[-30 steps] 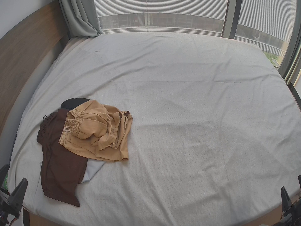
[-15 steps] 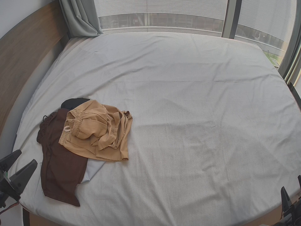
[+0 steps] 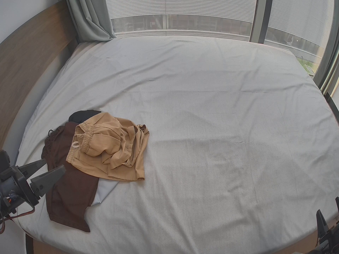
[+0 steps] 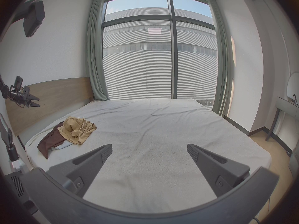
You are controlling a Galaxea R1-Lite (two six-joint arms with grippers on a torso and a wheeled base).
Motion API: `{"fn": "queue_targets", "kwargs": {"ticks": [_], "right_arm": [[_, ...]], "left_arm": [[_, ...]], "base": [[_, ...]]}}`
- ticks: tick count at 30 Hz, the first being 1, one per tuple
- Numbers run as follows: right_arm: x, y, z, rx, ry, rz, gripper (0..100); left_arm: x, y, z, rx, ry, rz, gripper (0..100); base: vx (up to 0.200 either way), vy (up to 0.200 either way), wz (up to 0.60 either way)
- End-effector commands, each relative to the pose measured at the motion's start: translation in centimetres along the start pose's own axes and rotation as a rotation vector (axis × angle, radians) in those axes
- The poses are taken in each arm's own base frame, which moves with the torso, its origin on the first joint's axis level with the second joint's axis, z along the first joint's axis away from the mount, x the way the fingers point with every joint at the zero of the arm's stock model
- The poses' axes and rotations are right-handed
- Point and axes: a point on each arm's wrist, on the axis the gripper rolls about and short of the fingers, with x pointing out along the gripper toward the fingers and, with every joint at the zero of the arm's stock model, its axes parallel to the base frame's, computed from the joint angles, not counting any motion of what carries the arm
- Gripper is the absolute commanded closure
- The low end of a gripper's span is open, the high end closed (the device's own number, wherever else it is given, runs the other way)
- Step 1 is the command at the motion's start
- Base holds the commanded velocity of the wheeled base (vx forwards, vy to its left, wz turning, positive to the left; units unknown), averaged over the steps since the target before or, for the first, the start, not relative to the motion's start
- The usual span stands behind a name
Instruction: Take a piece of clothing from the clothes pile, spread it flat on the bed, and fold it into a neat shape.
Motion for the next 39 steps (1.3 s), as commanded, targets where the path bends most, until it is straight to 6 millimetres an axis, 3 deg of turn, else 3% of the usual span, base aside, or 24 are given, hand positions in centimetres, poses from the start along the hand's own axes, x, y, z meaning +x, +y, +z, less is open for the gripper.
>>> {"fn": "queue_targets", "kwargs": {"ticks": [1, 20, 39], "right_arm": [[0.0, 0.0, -0.5, 0.000, -0.001, 0.001, 0], [0.0, 0.0, -0.5, 0.000, 0.001, 0.001, 0], [0.0, 0.0, -0.5, 0.000, -0.001, 0.001, 0]], "left_arm": [[2.0, 1.2, 0.1, -0.040, 0.069, 0.005, 0], [5.8, 4.9, 1.6, -0.136, 0.166, -0.078, 0], [11.8, 8.5, 3.7, -0.152, 0.171, -0.061, 0]], "base": [[0.000, 0.000, 0.00], [0.000, 0.000, 0.00], [0.000, 0.000, 0.00]]}}
